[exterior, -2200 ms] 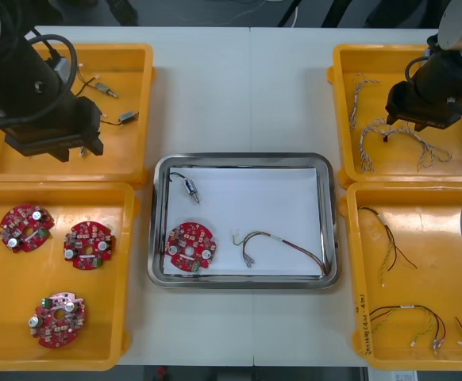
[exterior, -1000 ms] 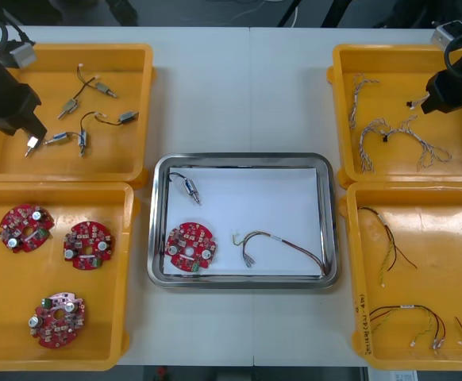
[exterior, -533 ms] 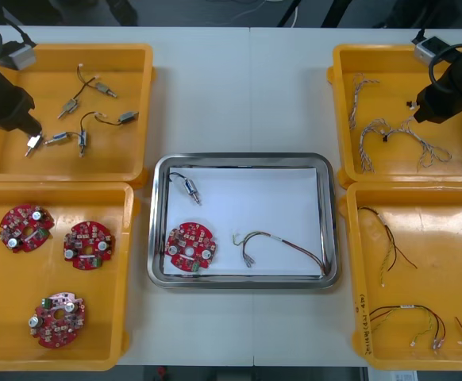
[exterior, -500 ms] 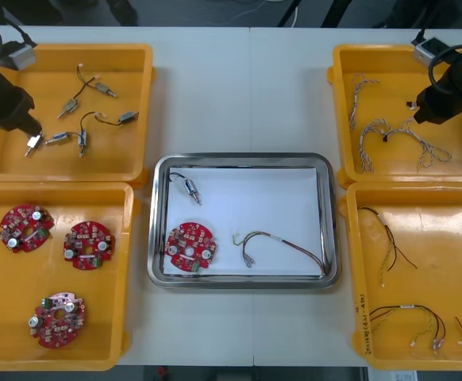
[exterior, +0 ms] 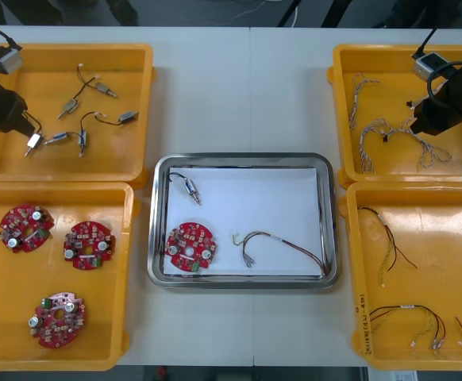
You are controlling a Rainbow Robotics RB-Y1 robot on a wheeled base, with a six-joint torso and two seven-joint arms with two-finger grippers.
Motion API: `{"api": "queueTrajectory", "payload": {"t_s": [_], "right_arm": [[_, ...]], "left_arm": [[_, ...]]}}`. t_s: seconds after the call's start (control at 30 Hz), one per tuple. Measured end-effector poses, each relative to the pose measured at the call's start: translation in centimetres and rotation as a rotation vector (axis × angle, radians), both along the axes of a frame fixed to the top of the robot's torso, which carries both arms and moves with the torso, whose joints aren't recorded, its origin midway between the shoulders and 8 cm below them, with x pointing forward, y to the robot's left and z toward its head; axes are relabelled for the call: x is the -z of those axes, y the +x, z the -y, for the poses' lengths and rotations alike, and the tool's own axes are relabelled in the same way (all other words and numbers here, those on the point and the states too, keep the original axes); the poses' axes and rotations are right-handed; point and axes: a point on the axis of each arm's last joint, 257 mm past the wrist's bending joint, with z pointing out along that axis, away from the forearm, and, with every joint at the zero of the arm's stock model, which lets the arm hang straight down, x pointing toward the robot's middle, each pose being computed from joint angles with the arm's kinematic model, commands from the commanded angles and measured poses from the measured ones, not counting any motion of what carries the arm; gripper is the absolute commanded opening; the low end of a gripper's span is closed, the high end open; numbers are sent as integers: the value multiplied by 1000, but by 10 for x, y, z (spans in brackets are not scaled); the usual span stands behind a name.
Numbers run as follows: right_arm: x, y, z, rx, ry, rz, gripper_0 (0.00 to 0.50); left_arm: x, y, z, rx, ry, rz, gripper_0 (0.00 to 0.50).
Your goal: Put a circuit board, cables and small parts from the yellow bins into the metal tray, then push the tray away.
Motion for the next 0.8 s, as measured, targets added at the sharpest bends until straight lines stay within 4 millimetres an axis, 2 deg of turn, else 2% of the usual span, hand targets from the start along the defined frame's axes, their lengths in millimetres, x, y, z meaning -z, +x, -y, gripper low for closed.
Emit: {"api": "queueTrajectory", "payload": {"t_s": [0.27, 0.57, 0.8], "right_arm": [[7, 1, -2, 7, 36, -1, 500], [28, -7, 1, 34, 63, -58, 500], [30, -4, 3, 40, 64, -47, 500]], "left_arm": [[4, 19, -9, 67, 55, 70, 500], [23, 23, -23, 28, 63, 64, 500], [37, 27, -29, 0, 55, 66, 500]]}}
